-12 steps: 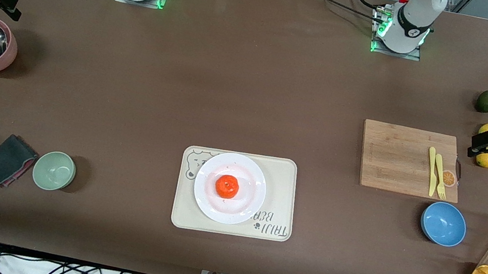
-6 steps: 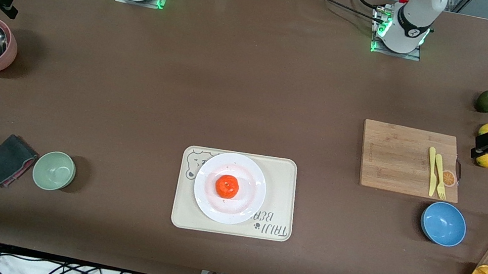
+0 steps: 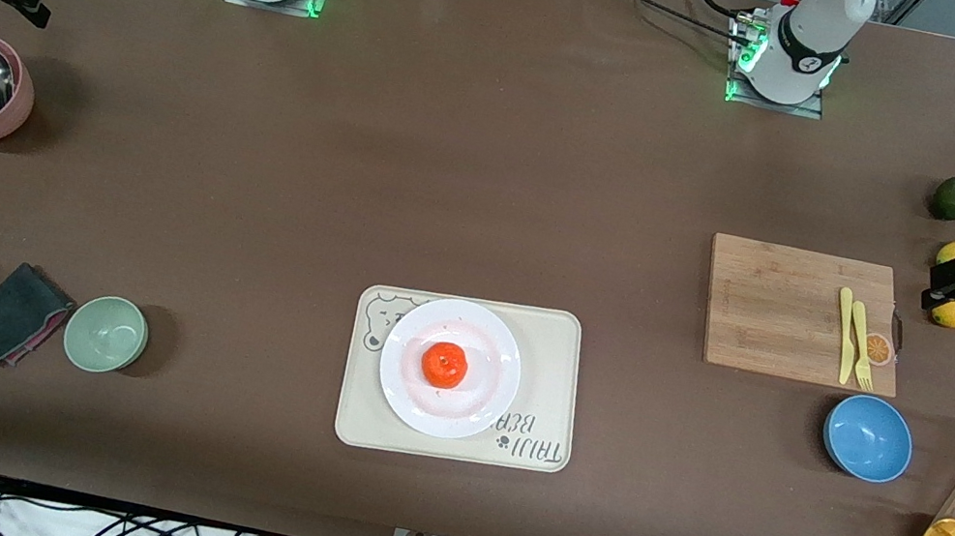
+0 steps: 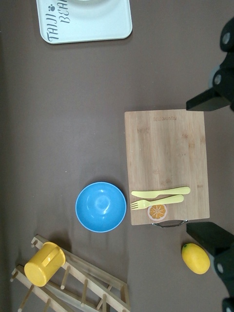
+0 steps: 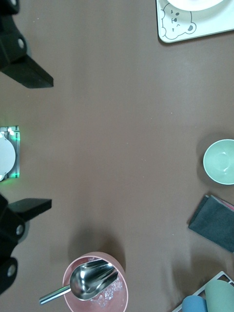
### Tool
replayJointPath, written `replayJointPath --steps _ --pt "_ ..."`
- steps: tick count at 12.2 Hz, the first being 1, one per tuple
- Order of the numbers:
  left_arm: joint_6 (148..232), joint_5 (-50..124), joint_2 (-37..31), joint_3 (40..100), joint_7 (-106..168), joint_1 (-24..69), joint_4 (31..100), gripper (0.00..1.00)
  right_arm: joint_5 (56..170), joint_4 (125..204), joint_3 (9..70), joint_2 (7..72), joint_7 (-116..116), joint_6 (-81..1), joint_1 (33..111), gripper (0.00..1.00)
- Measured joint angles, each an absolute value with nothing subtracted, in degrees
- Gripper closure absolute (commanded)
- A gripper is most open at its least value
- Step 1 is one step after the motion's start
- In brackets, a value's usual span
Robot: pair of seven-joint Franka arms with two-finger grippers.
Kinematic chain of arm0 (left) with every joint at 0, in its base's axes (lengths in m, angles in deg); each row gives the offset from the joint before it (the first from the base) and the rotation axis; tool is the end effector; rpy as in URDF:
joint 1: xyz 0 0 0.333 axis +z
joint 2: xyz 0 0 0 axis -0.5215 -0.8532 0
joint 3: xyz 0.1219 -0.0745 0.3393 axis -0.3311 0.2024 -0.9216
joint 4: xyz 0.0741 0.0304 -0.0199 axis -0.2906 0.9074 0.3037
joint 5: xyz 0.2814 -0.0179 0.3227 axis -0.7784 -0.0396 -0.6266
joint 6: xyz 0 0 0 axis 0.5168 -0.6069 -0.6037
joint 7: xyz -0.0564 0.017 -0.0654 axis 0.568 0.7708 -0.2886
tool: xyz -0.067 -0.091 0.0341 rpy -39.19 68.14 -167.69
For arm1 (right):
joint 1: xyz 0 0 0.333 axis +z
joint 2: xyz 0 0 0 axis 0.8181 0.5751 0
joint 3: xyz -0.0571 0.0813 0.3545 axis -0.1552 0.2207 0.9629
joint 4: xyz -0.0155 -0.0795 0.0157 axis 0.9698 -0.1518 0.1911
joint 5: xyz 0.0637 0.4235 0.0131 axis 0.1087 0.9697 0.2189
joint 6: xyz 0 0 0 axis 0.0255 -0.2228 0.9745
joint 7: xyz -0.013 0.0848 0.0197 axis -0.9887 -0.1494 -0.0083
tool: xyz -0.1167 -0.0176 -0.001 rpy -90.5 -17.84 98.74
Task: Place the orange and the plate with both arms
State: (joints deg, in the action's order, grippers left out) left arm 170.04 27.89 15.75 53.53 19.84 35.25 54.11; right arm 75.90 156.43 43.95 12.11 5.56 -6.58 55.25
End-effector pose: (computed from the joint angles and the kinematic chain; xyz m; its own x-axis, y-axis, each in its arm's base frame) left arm 0.6446 0.0212 0.6154 0.9980 -0.0562 0.0287 -0.0563 -0.9984 0.0027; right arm 0.5522 -0.0077 0.6848 0.9957 -0.0249 -0.0889 -0.0251 -0.9997 -0.0014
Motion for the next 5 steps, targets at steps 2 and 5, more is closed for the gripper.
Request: replayJointPath --steps 2,5 --pt "170.04 27.89 15.75 53.62 19.84 35.23 54.1 0.0 75.9 156.43 43.96 12.12 5.56 -6.62 55.25 0.0" --pt "170.03 27.89 15.75 53.9 19.84 35.14 54.09 0.0 75.91 156.43 43.97 12.24 5.56 -7.73 55.25 0.0"
